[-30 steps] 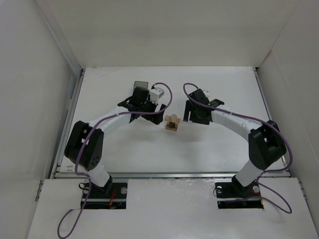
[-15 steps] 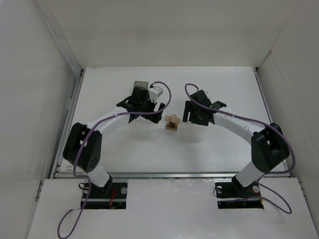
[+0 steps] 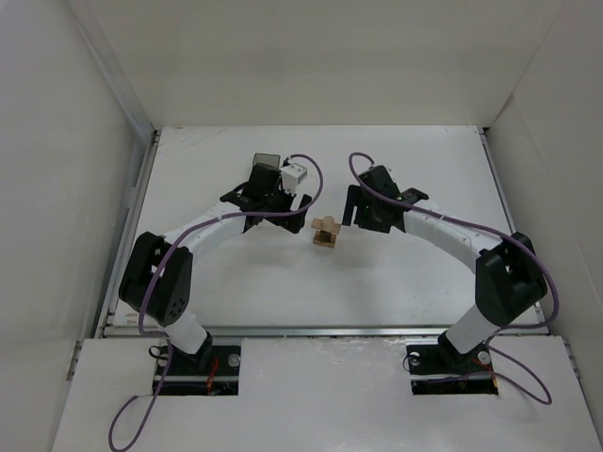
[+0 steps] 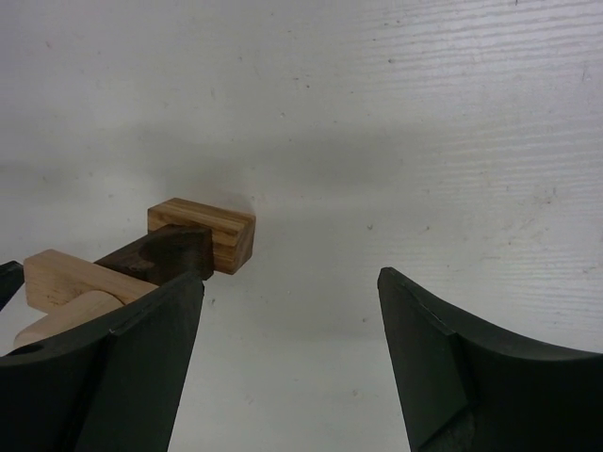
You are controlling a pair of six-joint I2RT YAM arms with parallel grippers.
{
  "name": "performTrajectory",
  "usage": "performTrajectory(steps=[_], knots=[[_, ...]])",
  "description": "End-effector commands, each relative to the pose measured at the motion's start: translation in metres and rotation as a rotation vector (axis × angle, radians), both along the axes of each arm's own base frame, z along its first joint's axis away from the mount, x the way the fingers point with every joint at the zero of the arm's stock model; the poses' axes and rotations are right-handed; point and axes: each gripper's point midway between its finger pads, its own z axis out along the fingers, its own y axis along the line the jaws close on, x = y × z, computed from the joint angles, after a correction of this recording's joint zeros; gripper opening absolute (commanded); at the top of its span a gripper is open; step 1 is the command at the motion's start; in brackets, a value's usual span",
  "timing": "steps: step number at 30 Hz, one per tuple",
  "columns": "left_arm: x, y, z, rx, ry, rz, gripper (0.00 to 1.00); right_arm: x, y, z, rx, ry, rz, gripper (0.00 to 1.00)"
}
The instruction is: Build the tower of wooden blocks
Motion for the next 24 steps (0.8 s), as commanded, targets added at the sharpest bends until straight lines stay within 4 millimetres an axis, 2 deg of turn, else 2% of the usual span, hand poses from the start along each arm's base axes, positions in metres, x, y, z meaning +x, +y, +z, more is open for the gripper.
performTrajectory(steps=[1,24], knots=[[0.0008,-0.0009,0.0212,-0.032,-0.055,0.009,0.98,0.0164,0.0111,0.0175,0.040,-0.058,0.003,0.80],[0.0001,0.0032,0.0150,-0.016,-0.053,0.022,1.00,0.0108,0.0038,0.0160,0.015,-0.038,-0.016,0.80]])
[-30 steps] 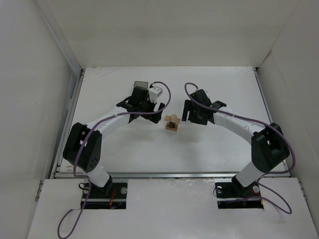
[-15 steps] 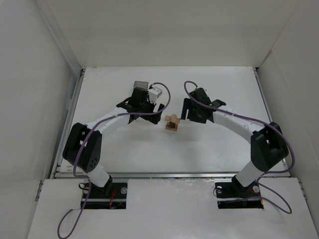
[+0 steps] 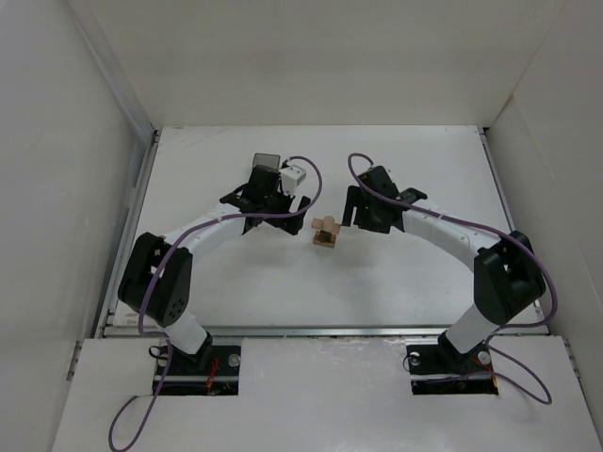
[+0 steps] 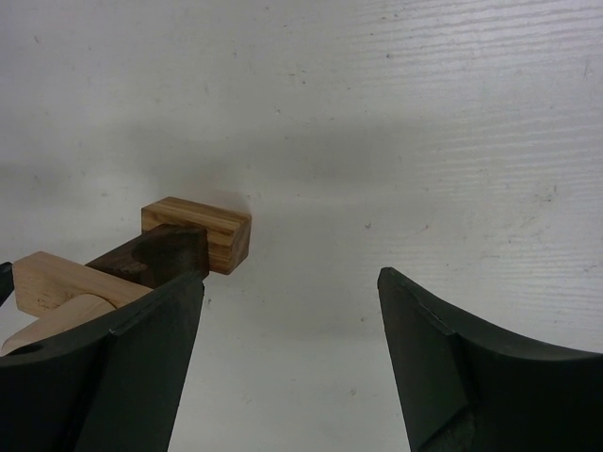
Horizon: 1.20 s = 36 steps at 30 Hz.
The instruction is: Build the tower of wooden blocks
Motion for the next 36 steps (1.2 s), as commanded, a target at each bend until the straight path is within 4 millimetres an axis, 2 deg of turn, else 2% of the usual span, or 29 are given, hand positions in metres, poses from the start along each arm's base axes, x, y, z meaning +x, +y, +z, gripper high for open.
performTrajectory(steps=[1,28,32,34,36], knots=[[0.002,-0.002,0.020,-0.033,-0.055,0.008,1.00,0.009,0.004,0.018,0.024,-0.043,-0.012,0.80],[0.005,-0.001,0.027,-0.031,-0.079,0.008,1.00,0.014,0.016,0.027,0.059,-0.059,0.001,0.80],[0.007,-0.002,0.028,-0.036,-0.087,0.008,1.00,0.017,0.007,0.025,0.007,-0.063,-0.022,0.80],[0.010,-0.004,0.034,-0.046,-0.104,0.008,1.00,0.011,0.000,0.019,-0.014,-0.051,-0.029,0.80],[0.011,-0.004,0.029,-0.034,-0.100,0.001,1.00,0.006,-0.005,0.017,-0.031,-0.034,-0.043,0.80]])
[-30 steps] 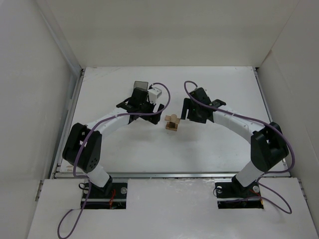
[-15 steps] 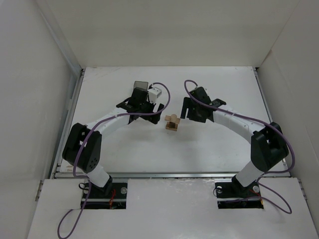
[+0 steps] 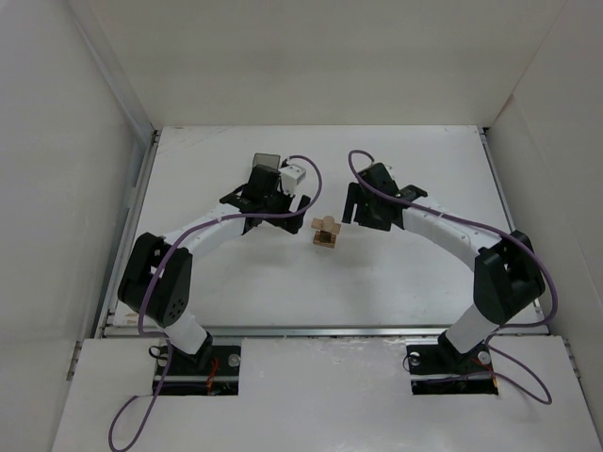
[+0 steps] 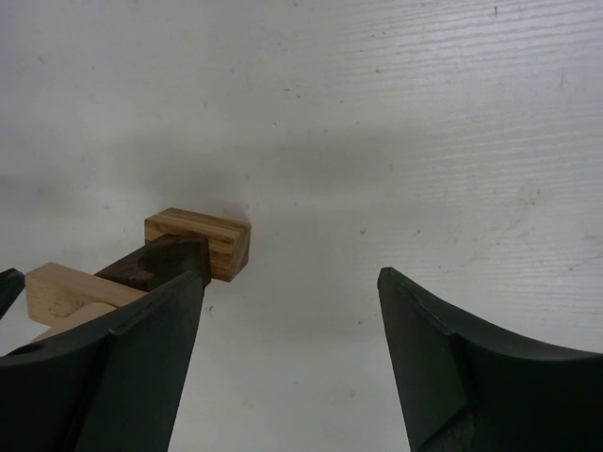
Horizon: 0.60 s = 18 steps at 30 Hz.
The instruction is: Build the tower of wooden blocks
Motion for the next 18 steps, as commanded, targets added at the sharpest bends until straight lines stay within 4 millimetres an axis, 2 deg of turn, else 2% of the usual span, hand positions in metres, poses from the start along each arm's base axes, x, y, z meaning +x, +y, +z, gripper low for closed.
performTrajectory(steps=[1,4,8,15,18], knots=[[0.014,-0.010,0.040,-0.058,-0.111,-0.015,1.00,-0.002,-0.004,0.008,-0.035,-0.021,-0.023,0.80],[0.023,-0.017,0.050,-0.075,-0.128,-0.022,1.00,-0.008,-0.008,0.003,-0.066,-0.007,-0.025,0.79],[0.019,-0.019,0.048,-0.077,-0.118,-0.044,0.98,-0.014,0.003,0.000,-0.049,0.001,0.008,0.79],[0.007,-0.014,0.027,-0.056,-0.063,-0.050,0.98,-0.014,0.007,0.005,-0.032,-0.014,0.010,0.79],[0.004,-0.018,0.027,-0.057,-0.064,-0.073,0.98,-0.013,0.010,0.008,-0.020,-0.017,0.016,0.79]])
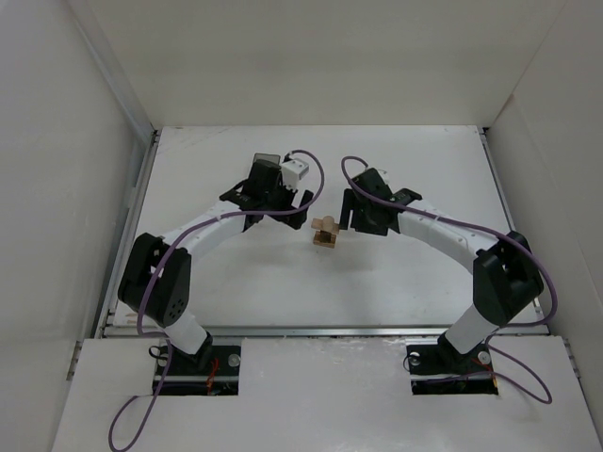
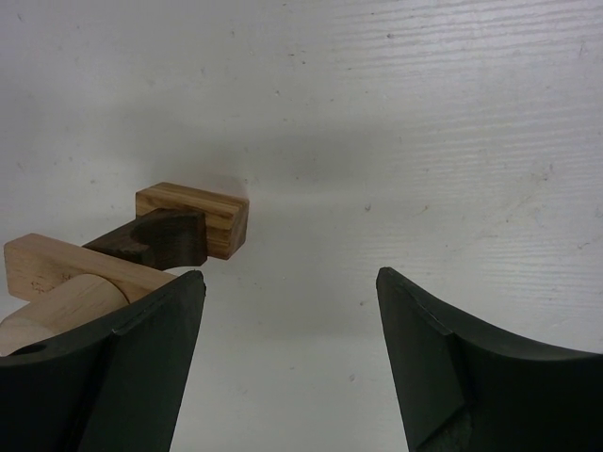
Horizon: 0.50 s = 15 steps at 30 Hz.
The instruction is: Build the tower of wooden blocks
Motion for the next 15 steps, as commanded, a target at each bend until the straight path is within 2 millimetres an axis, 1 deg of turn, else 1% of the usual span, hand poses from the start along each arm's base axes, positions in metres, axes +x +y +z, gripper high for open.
performTrajectory(steps=[1,3,4,5,7,8,9,10,11,12,13,15], knots=[[-0.006,-0.007,0.008,-0.017,-0.022,-0.042,0.98,0.004,0.005,0.015,0.031,-0.039,-0.005,0.79],[-0.008,-0.010,0.005,-0.012,-0.014,-0.053,0.97,0.005,0.006,0.016,0.036,-0.046,-0.005,0.79],[-0.008,-0.010,0.005,-0.012,-0.014,-0.053,0.97,0.005,0.006,0.013,0.031,-0.039,-0.005,0.79],[-0.011,-0.015,0.005,-0.018,-0.011,-0.069,0.97,0.007,0.008,0.016,0.036,-0.046,-0.005,0.79],[-0.012,-0.016,0.005,-0.018,-0.013,-0.082,0.97,0.007,0.008,0.016,0.036,-0.046,-0.005,0.79],[-0.012,-0.016,0.005,-0.018,-0.013,-0.082,0.97,0.009,0.009,0.019,0.041,-0.054,-0.005,0.79],[-0.012,-0.016,0.005,-0.018,-0.013,-0.082,0.97,0.009,0.009,0.016,0.036,-0.047,-0.005,0.79],[-0.012,-0.016,0.005,-0.018,-0.013,-0.082,0.97,0.012,0.009,0.020,0.035,-0.058,-0.010,0.79],[-0.014,-0.015,0.001,-0.013,-0.003,-0.082,0.97,0.014,0.010,0.019,0.035,-0.058,-0.010,0.79],[-0.014,-0.014,0.001,-0.013,-0.003,-0.082,0.97,0.014,0.010,0.019,0.035,-0.058,-0.011,0.79],[-0.016,-0.014,-0.001,-0.009,0.005,-0.082,0.97,0.014,0.010,0.016,0.025,-0.052,-0.003,0.79],[-0.016,-0.014,-0.001,-0.009,0.005,-0.082,0.97,0.016,0.011,0.019,0.030,-0.060,-0.003,0.79]])
